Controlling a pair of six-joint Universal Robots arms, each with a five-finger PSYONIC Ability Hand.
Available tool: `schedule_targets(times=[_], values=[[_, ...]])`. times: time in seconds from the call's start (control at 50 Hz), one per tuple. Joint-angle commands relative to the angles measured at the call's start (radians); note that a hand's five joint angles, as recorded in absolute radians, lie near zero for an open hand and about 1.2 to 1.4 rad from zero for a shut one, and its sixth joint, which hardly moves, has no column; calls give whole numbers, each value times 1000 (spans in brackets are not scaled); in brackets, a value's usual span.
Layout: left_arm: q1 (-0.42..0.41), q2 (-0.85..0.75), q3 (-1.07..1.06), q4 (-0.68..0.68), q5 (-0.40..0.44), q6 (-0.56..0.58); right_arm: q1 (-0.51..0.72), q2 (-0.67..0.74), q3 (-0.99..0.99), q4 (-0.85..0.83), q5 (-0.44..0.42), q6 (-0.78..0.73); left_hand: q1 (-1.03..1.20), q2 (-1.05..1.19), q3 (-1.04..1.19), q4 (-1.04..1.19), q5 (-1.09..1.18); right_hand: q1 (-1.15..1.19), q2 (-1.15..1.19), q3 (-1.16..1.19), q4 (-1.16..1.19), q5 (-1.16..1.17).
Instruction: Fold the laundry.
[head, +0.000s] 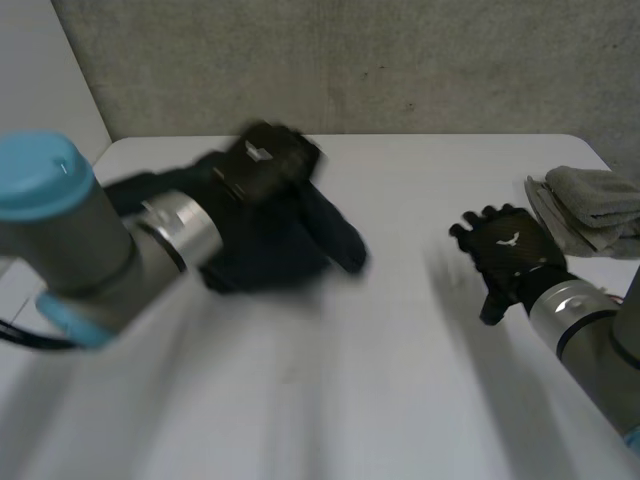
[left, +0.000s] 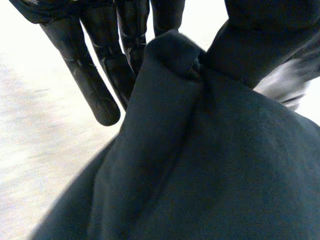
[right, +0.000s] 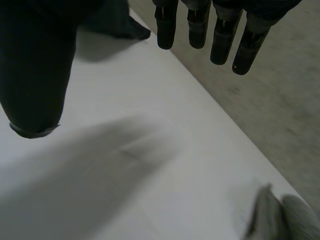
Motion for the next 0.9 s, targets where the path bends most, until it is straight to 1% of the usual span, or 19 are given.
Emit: schedule_targets(times=[0.02,0.04,0.06,0.1,0.2,0.26,0.28,0.32,0.34,0.36,0.4,0.44,0.52,0.54,0.58,0.64,0.7,0.84,0.9], values=[[-172,83,-178,-92,62,-3,-43,-14,-14,2,27,8,-59,-188,-183,-190,-131,-28,-46,-41,-60,-67],[-178,83,-185,-104,62,-3,-43,-18,-12,2,24,9,-422,-551,-546,-553,-494,-28,-46,-41,-60,-67],[-181,86,-194,-129,61,1,-43,-20,-12,3,23,9,-896,-1025,-1021,-1027,-968,-28,-46,-41,-60,-67],[-181,91,-198,-152,62,3,-40,-21,-12,6,20,11,-849,-978,-973,-980,-921,-28,-46,-41,-60,-67],[-180,103,-193,-245,48,1,-32,-21,-9,17,21,29,-828,-957,-952,-959,-900,-28,-46,-41,-60,-67],[-173,160,-190,-308,-1,-11,-30,-23,-15,43,20,96,-819,-948,-944,-950,-891,-28,-46,-41,-60,-67],[-172,172,-196,-317,-17,-16,-30,-23,-18,58,18,115,-819,-948,-944,-950,-891,-28,-46,-41,-60,-67],[-167,207,-211,-331,-85,-34,-30,-23,-29,99,9,140,-801,-931,-926,-932,-874,-28,-46,-41,-60,-67],[-166,215,-220,-333,-109,-43,-30,-23,-44,156,-5,152,-790,-919,-914,-921,-862,-28,-46,-41,-60,-67],[-164,240,-245,-334,-161,-68,-32,-21,-50,184,-11,152,-772,-901,-897,-903,-844,-28,-46,-41,-60,-67],[-163,264,-273,-334,-209,-100,-32,-23,-52,250,-47,150,-769,-898,-894,-900,-841,-28,-46,-41,-60,-67],[-157,296,-317,-333,-267,-149,-32,-21,-47,268,-81,143,-731,-860,-856,-862,-803,-28,-46,-41,-60,-67],[-134,335,-398,-336,-318,-219,-38,-20,-6,258,-167,106,-582,-711,-706,-713,-654,-28,-46,-41,-60,-67],[-127,339,-417,-336,-320,-230,-40,-12,14,230,-193,91,-564,-693,-688,-695,-636,-28,-46,-41,-60,-67],[-114,347,-447,-334,-327,-244,-38,-3,32,187,-207,78,-555,-684,-679,-686,-627,-28,-46,-41,-60,-67],[-100,349,-477,-334,-332,-244,-29,17,60,92,-209,58,-528,-658,-653,-659,-601,-28,-46,-41,-60,-67],[-71,347,-510,-336,-331,-244,-26,57,59,39,-204,43,-511,-640,-635,-642,-583,43,25,31,11,4],[-28,335,-586,-322,-327,-232,-7,133,48,28,-209,32,-481,-611,-606,-612,-553,149,131,136,117,110],[-15,333,-598,-295,-327,-232,2,159,40,20,-210,32,-440,-570,-565,-571,-512,246,228,233,214,207]])
